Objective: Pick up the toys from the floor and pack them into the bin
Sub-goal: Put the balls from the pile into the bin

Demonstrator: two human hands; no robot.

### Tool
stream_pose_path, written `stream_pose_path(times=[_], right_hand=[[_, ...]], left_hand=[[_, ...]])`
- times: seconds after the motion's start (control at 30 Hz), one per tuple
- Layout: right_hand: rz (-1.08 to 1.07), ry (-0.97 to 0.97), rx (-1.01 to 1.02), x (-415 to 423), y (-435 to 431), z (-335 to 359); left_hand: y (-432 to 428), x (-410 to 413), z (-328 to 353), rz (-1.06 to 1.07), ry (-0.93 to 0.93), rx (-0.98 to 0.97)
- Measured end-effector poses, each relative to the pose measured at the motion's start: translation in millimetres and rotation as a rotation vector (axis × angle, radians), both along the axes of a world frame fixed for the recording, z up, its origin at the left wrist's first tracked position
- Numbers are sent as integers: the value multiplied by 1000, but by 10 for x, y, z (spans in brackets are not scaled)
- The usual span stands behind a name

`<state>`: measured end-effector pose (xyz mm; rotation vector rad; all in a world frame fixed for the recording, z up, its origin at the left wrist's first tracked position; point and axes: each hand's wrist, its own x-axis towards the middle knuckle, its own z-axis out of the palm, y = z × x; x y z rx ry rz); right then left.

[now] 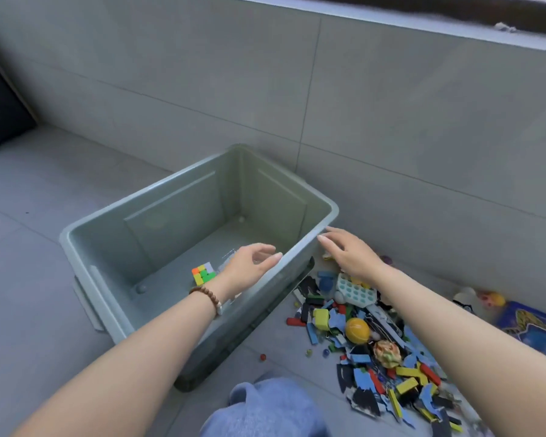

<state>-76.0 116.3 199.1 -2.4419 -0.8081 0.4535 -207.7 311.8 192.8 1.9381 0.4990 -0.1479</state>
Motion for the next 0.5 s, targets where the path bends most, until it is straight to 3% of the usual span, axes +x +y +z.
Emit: stream_pose_path(times=[0.17, 0.3, 0.37, 0.5], right_hand=[[-169, 105, -64, 242, -1036, 11], [-317, 216, -107, 357, -1837, -254], [-349, 271, -130, 370, -2105, -445], [-358, 379, -129, 333, -2366, -952]], left_hand=[[-485, 544, 293, -3, -323, 264], [-1068, 930, 200, -209, -475, 461], [-1333, 1090, -39, -392, -378, 523], [-1705, 1244, -795, -660, 43, 589]])
